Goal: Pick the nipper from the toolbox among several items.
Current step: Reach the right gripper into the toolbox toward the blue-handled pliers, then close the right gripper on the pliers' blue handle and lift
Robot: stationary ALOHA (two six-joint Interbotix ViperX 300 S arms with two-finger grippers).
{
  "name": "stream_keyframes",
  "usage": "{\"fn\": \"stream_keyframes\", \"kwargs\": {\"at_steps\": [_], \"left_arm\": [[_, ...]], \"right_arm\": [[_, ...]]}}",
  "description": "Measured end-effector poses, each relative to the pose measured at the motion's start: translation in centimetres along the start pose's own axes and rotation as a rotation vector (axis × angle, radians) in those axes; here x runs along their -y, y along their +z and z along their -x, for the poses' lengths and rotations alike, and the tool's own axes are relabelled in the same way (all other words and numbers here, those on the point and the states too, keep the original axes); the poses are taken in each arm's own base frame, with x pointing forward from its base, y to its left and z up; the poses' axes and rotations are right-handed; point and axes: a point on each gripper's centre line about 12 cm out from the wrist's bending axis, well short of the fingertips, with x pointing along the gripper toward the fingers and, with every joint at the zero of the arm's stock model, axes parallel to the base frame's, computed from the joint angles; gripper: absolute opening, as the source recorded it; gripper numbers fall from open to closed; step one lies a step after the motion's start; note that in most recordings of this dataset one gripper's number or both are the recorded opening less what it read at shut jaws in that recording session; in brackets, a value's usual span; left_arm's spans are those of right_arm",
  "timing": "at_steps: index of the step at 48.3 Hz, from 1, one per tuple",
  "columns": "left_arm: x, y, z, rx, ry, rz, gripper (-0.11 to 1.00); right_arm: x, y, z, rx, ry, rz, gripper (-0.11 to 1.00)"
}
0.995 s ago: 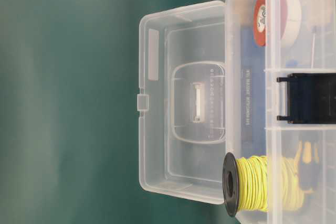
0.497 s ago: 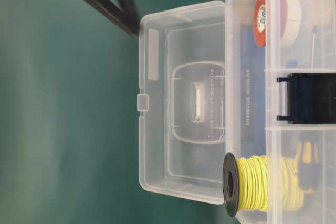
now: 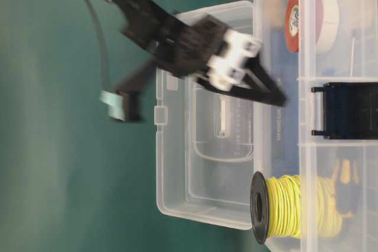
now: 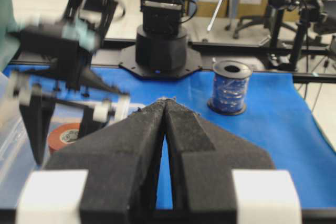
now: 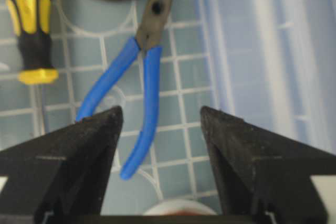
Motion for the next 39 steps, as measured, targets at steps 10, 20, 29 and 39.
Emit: {"fn": "stream_keyframes", "kwargs": {"at_steps": [10, 20, 29, 39], "left_arm": [[0.0, -0.1, 0.0, -0.009, 0.002, 0.000, 0.00], [-0.1, -0.2, 0.0, -0.014, 0.003, 0.000, 0.00], [-0.1, -0.1, 0.0, -0.014, 0.003, 0.000, 0.00], [-0.1, -0.1, 0.0, -0.014, 0.003, 0.001, 0.00]], "right_arm": [[0.0, -1.3, -3.5, -0.068, 0.000, -0.001, 0.61], [0.0, -1.7, -4.6, -0.077, 0.000, 0.010, 0.42], [0.0, -1.7, -4.6, -0.078, 0.000, 0.010, 0.13], [0.1, -1.5, -3.9, -0.068, -0.001, 0.007, 0.13]]}}
